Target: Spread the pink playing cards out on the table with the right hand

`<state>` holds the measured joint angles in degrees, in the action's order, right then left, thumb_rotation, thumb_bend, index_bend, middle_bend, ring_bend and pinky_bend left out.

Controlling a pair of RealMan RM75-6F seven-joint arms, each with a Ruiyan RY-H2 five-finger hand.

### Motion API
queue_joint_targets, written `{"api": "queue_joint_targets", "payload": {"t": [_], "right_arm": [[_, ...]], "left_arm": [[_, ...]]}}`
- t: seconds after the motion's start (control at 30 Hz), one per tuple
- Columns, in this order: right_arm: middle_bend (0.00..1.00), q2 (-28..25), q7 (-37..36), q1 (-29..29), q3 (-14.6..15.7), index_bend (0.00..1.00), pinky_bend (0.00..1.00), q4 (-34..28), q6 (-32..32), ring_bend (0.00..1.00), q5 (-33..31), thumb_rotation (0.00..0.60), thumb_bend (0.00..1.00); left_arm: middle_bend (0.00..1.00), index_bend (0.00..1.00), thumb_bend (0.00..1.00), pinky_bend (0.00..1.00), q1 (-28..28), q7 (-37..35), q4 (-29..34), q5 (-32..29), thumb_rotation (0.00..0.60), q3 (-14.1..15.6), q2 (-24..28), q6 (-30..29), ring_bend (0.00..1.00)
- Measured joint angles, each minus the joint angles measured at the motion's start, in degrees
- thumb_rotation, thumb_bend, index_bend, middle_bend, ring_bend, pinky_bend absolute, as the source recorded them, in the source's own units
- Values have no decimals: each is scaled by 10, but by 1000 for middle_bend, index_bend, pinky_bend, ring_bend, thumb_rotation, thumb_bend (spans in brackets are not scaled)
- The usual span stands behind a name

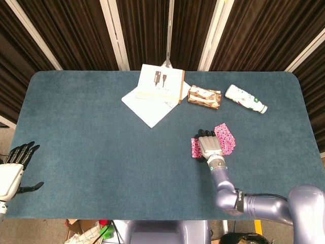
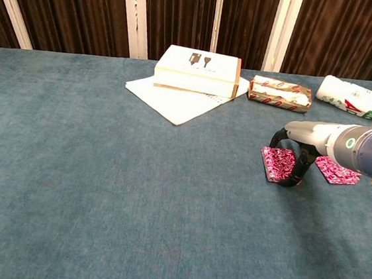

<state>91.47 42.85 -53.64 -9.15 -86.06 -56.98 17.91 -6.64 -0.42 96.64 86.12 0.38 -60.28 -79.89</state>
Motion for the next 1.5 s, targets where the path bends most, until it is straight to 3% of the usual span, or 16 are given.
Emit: {"api": "queue_joint_targets", "payload": {"t": [0.17, 0.4, 0.57, 1.07, 1.5], "right_arm": [[48, 0, -2, 1, 0, 311, 0, 0, 0, 0, 2, 600, 349], [125, 0, -9, 5, 1, 572, 0, -2, -3, 0, 12, 600, 398], [146, -2, -20, 13, 4, 650, 0, -8, -7, 0, 29, 600, 405], [151, -60, -51, 48, 12, 659, 0, -92, -46, 0, 93, 600, 407], [151, -109, -69, 110, 73, 659, 0, -149, -82, 0, 154, 600, 407]], "left_arm": [[0, 0, 0, 0, 0, 0, 0, 0, 600, 0, 0, -1, 0], [0, 0, 0, 0, 0, -2, -1, 0, 600, 0, 0, 0, 0], [0, 0, 0, 0, 0, -1, -1, 1, 600, 0, 0, -1, 0], [0, 0, 0, 0, 2, 4, -2, 5, 600, -1, -4, -10, 0], [0, 0, 0, 0, 5, 16, -7, 22, 600, 1, -9, -25, 0]]}}
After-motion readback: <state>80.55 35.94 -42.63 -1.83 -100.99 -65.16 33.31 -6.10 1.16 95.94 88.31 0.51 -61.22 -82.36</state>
